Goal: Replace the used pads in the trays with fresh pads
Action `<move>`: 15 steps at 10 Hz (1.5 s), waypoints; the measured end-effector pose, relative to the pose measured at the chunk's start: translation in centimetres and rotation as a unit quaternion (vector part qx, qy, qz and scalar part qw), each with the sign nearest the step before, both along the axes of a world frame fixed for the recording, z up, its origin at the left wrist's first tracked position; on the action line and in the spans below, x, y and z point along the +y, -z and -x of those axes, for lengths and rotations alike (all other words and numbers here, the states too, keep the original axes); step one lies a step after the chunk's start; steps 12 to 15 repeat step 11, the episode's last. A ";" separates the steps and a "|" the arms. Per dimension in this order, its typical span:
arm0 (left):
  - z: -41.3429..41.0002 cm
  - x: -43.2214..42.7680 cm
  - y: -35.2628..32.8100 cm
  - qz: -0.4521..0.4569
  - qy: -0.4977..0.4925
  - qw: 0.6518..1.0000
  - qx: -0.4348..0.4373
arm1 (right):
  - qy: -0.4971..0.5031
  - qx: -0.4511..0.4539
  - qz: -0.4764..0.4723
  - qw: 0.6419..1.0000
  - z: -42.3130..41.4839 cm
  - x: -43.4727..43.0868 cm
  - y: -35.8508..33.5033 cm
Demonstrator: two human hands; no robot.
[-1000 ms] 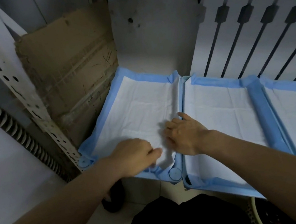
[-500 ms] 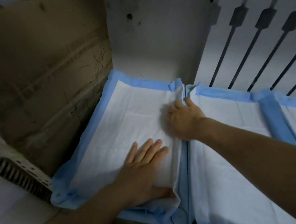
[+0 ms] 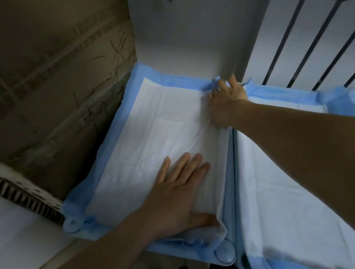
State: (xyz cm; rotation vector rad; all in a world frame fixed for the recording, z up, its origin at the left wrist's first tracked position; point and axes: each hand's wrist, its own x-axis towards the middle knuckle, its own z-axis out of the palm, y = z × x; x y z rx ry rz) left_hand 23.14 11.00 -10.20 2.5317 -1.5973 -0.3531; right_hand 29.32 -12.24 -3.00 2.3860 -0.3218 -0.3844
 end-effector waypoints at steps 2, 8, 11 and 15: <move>-0.3 -0.1 0.0 -0.010 -0.006 1.000 0.000 | -0.067 0.038 0.027 0.997 3.0 2.5 0.3; 0.6 -0.8 -3.0 -0.075 -0.052 0.994 0.058 | -0.101 -0.075 -0.257 0.958 21.9 9.6 -1.3; 5.1 -0.9 -5.3 0.030 -0.153 0.976 0.152 | 0.037 -0.136 -0.302 0.943 30.9 6.8 -3.8; 5.1 -0.9 -5.3 0.030 -0.153 0.976 0.152 | 0.037 -0.136 -0.302 0.943 30.9 6.8 -3.8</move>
